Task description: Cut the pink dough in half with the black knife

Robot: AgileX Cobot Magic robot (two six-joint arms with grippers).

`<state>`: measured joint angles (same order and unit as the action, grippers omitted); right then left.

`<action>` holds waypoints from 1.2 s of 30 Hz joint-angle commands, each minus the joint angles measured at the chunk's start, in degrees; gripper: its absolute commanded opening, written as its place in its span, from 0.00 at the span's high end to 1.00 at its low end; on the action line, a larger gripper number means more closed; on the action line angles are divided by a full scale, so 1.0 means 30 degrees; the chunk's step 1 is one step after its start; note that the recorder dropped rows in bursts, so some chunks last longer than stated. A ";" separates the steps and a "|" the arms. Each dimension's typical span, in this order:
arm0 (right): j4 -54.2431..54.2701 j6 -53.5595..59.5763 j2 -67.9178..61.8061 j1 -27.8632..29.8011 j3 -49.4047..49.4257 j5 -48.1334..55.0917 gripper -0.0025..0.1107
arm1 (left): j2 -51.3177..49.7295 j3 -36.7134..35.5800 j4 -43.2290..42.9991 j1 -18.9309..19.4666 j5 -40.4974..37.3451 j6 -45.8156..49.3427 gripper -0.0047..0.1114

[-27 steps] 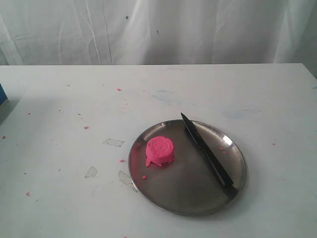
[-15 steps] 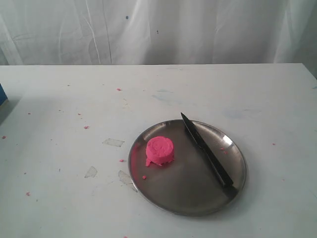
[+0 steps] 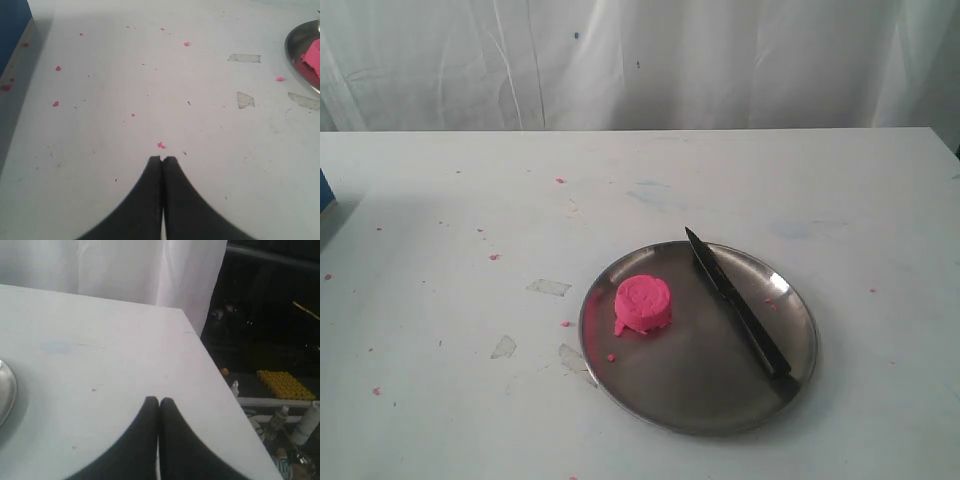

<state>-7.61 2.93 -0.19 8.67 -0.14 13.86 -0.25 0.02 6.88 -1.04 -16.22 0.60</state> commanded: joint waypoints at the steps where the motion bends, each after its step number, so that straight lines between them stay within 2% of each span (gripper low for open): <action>1: 0.0017 0.1102 0.0064 -0.0007 0.0046 -0.2242 0.98 | 0.0054 -0.0008 0.0131 -0.0091 -0.0006 -0.0035 0.96; 13: -0.0001 0.1192 0.0064 -0.0007 0.0046 -1.4548 0.98 | 0.0054 -0.0008 0.0131 -0.0091 -0.0006 -0.0035 0.96; 19: 0.0159 -0.3601 0.0064 -0.0007 0.0046 -2.3872 0.98 | 0.0054 -0.0008 0.0131 -0.0091 -0.0006 -0.0035 0.96; 21: 0.0081 -0.7030 0.0064 -0.0007 0.0046 -2.6628 0.98 | 0.0054 -0.0008 0.0131 -0.0091 -0.0006 -0.0035 0.96; 24: 0.0002 -1.1192 0.0064 -0.0007 0.0046 -2.6206 0.98 | 0.0054 -0.0008 0.0131 -0.0091 -0.0006 -0.0035 0.96; 27: 0.0045 -1.1545 0.0064 -0.0007 0.0046 -2.4022 0.98 | 0.0054 -0.0008 0.0131 -0.0091 -0.0006 -0.0035 0.96; 29: 0.0087 -1.1018 0.0064 -0.0007 0.0046 -2.2747 0.98 | 0.0054 -0.0008 0.0131 -0.0091 -0.0006 -0.0035 0.96; 32: -0.0310 -0.9786 0.0064 -0.0007 0.0046 -2.2698 0.98 | 0.0054 -0.0008 0.0131 -0.0091 -0.0006 -0.0035 0.96; 36: -0.4236 -0.5071 0.0064 -0.0007 -0.0757 -2.0972 0.98 | 0.0054 -0.0008 0.0131 -0.0091 -0.0006 -0.0035 0.96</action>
<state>-11.79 -20.72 0.02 8.67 -0.57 -52.94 -0.25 0.02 6.88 -1.04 -16.22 0.60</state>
